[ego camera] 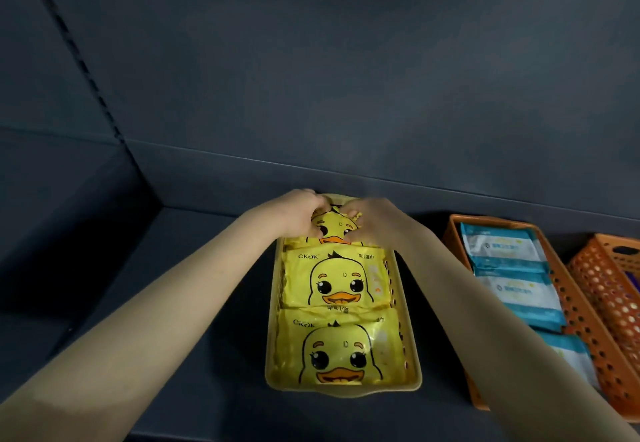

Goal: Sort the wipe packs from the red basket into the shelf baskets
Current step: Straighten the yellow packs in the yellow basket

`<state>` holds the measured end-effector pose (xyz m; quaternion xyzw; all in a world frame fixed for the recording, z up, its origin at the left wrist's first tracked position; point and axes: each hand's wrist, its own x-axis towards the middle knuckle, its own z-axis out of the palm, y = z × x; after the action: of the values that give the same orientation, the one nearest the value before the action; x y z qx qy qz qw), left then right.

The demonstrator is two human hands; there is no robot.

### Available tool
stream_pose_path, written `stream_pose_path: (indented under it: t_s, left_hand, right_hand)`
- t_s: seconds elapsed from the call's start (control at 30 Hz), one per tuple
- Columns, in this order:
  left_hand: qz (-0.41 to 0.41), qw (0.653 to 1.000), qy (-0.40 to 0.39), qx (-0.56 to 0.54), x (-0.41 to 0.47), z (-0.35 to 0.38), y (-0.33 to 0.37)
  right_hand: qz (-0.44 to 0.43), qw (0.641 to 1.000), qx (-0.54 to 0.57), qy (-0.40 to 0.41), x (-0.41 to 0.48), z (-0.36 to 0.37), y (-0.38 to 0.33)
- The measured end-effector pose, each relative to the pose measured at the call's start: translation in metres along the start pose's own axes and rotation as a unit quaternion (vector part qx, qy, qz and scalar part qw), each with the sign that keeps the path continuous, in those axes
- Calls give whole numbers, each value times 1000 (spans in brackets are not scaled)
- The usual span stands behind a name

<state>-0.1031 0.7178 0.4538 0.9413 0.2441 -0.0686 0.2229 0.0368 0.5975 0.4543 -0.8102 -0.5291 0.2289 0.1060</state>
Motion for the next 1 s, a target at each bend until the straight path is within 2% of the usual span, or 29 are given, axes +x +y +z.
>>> stream_pose_path:
  t_s: [0.37,0.47,0.57,0.63,0.77,1.0]
  left_hand:
    - [-1,999,-33,7,15,4,-3]
    - [-6,998,-4,-63,-1,2,-2]
    - [3,989,43,-144,-31,2,1]
    - [15,985,45,-164,-53,7,6]
    - [28,992,-13,-120,-78,19,22]
    - [-11,999,-39,-3,-73,32,36]
  right_hand:
    - [24,999,-30,-28,14,1,-1]
    - [18,999,22,-16,0,-8,-1]
    - [-9,999,38,16,-24,-15,1]
    - [-30,999,43,14,-42,-13,3]
    - [-50,998,22,-27,-70,0,5]
    - [-49,998,-26,-34,-74,15,1]
